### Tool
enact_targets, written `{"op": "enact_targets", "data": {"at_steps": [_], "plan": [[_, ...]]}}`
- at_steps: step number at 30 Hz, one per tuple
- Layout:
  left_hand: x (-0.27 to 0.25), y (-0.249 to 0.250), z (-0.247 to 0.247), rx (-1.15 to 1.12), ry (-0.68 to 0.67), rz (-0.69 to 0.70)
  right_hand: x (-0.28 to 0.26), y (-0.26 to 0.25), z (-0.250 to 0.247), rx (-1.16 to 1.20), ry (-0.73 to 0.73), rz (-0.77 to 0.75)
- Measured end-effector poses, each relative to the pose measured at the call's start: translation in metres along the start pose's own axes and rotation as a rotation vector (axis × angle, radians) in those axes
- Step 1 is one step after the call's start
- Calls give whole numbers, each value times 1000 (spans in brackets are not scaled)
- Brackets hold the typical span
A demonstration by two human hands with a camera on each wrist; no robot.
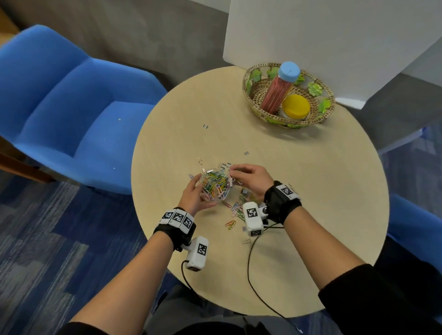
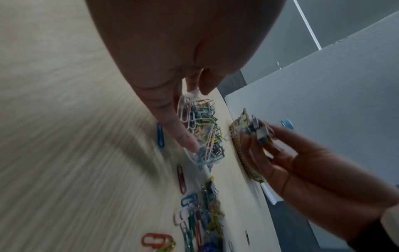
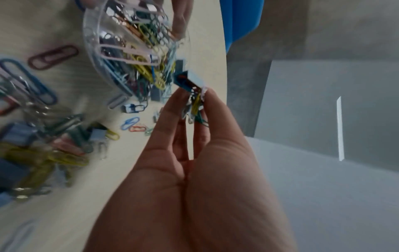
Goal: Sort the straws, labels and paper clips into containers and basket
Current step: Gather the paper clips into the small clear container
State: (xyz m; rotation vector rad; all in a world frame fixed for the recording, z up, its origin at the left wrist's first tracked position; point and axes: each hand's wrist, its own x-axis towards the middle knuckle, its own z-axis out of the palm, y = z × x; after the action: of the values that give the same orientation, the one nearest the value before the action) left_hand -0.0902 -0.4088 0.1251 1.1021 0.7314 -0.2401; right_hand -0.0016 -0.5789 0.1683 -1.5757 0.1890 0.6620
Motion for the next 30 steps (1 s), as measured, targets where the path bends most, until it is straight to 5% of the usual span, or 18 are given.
{"op": "enact_targets", "data": {"at_steps": [5, 9, 16, 21, 30], "plan": [[-1, 2, 18, 12, -70, -14, -2, -9, 11, -468, -48, -155], [-1, 8, 25, -9, -103, -24, -6, -22, 12, -605, -37, -207], [8, 16, 13, 6, -44, -40, 44, -28, -26, -722, 265, -197], [14, 20, -5, 34, 2, -44, 76, -16, -23, -1093, 27, -28], [19, 32, -25, -53, 91, 8, 20, 19, 15, -1442, -306, -250]]}}
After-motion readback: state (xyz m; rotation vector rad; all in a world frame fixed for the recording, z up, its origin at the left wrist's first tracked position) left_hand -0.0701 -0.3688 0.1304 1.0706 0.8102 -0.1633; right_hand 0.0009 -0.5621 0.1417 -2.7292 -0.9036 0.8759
